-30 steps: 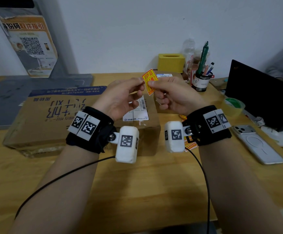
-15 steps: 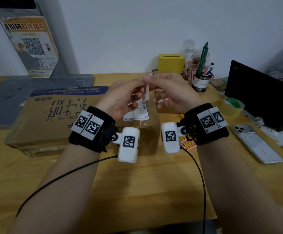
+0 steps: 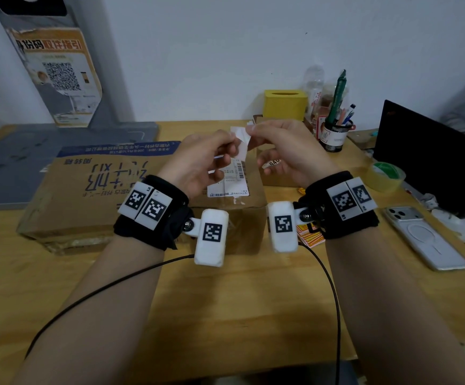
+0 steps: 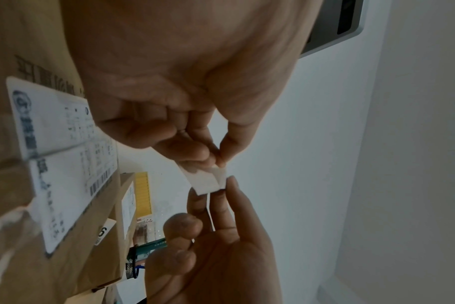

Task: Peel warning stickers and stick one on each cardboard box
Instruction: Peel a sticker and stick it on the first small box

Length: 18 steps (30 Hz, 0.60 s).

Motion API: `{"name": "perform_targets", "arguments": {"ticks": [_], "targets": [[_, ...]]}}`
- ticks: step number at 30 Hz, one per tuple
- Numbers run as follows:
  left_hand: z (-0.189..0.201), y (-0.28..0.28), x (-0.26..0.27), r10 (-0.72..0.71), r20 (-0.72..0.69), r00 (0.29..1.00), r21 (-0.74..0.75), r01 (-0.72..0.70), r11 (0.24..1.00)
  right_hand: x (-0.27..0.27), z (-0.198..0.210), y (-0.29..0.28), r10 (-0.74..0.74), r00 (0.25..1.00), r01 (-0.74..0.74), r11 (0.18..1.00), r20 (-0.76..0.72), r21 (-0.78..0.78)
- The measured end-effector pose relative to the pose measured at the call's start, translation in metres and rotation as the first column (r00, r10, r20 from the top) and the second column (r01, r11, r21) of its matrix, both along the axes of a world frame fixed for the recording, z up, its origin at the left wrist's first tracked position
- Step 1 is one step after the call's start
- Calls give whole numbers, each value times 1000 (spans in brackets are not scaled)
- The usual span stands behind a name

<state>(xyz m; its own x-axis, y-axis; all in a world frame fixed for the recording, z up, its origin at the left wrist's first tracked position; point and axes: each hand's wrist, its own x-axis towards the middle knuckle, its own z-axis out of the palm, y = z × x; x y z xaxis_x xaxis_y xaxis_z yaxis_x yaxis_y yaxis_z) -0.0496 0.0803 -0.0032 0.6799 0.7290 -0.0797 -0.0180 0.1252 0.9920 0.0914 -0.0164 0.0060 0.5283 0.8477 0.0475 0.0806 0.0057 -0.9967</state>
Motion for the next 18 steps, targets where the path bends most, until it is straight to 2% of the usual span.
{"name": "perform_targets", "arguments": {"ticks": [7,18], "targets": [[-3,3,-1,29,-1,1000,-11,-29,1000,4,-3,-1,-55,997,57,998,-45,37],[-4,1,10,73,-2,997,-71,-73,995,17,-7,-12,-100,956,140,981,-275,132]]}}
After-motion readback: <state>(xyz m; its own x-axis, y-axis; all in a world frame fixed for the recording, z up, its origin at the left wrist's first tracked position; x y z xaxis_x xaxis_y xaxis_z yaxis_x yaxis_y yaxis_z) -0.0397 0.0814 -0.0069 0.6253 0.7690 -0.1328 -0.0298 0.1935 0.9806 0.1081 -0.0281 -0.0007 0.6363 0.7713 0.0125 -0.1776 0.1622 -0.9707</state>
